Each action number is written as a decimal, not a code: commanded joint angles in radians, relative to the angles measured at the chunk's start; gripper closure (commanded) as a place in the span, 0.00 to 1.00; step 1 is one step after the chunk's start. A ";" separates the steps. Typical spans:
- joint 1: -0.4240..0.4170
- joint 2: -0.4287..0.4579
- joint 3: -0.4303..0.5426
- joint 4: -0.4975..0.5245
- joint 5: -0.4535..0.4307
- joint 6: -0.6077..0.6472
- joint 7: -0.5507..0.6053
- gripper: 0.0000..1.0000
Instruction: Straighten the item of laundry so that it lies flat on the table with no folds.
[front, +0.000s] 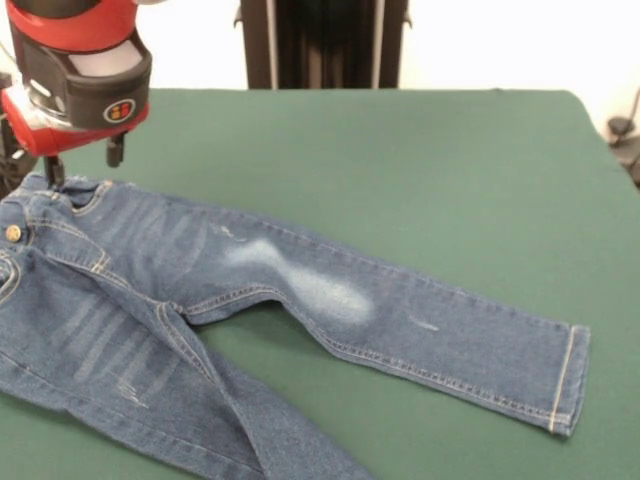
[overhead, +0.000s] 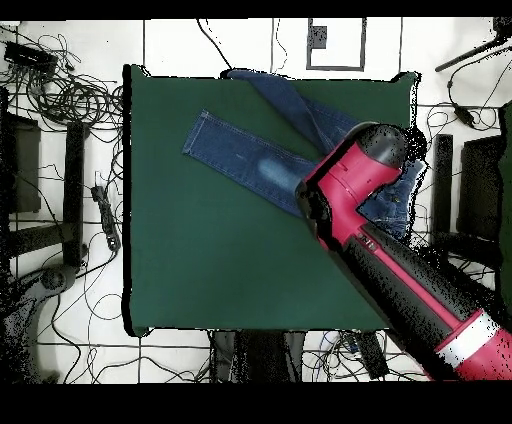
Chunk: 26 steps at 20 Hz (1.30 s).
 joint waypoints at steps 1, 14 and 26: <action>0.012 0.088 -0.083 0.108 -0.031 0.121 -0.235 0.00; 0.014 0.128 -0.101 0.154 0.018 0.153 -0.173 0.00; 0.011 0.156 -0.124 0.140 0.018 0.118 -0.197 0.00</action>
